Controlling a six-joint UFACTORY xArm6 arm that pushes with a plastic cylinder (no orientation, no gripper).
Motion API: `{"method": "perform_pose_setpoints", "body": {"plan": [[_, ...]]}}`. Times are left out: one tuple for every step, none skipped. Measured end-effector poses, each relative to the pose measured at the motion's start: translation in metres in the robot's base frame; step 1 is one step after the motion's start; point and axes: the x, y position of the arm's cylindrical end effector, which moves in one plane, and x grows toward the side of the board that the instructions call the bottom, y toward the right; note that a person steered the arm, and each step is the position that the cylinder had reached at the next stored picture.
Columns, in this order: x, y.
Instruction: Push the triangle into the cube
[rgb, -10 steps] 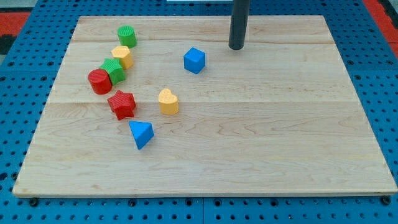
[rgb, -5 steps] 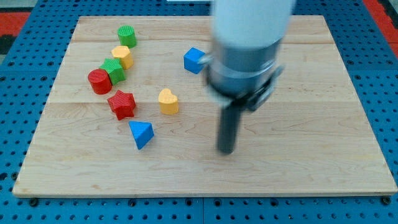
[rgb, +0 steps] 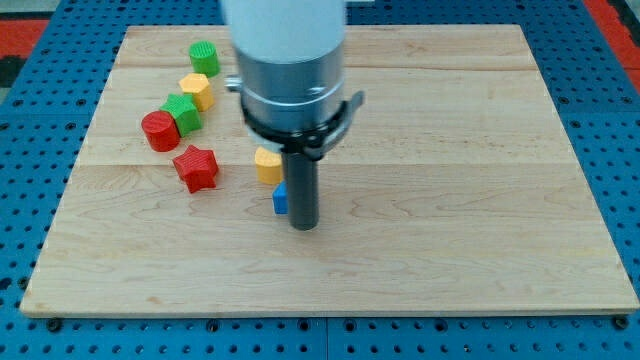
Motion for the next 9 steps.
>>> {"method": "perform_pose_setpoints", "body": {"plan": [[-0.018, -0.026], [-0.018, -0.035], [-0.021, -0.037], [-0.061, -0.006], [-0.084, 0.03], [-0.097, -0.019], [-0.1, -0.04], [-0.129, -0.009], [-0.124, 0.018]]}}
